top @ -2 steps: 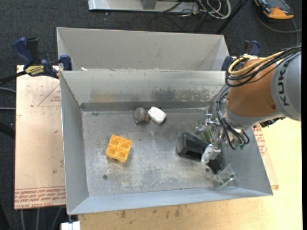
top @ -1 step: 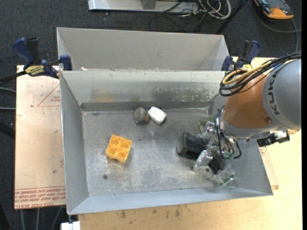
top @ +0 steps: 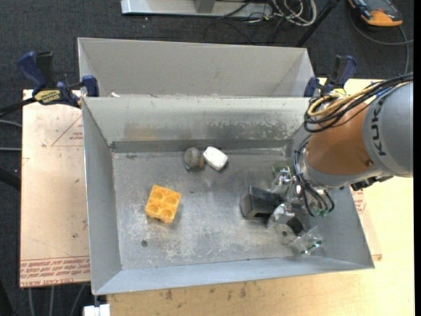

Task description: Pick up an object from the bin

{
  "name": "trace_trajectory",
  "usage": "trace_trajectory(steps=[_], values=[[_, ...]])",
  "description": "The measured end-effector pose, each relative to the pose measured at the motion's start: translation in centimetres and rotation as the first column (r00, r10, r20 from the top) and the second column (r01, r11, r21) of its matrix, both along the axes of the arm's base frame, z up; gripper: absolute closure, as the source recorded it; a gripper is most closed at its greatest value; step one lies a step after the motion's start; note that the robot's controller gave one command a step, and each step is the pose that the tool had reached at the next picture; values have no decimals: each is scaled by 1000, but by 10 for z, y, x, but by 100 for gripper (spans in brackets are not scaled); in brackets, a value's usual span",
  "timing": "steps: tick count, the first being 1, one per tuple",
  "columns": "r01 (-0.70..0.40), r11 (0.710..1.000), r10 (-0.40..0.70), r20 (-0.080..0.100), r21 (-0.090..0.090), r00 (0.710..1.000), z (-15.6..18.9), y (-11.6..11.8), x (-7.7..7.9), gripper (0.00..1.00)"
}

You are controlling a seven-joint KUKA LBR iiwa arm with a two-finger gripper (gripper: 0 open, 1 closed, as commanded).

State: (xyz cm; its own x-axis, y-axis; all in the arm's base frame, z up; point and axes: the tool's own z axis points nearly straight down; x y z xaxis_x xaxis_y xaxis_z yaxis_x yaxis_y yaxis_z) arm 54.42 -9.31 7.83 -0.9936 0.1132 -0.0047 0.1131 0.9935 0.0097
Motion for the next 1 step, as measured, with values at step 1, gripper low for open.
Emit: trace_trajectory(steps=[1], values=[[0,1000,0,0,0,1000,0,0,0,100]])
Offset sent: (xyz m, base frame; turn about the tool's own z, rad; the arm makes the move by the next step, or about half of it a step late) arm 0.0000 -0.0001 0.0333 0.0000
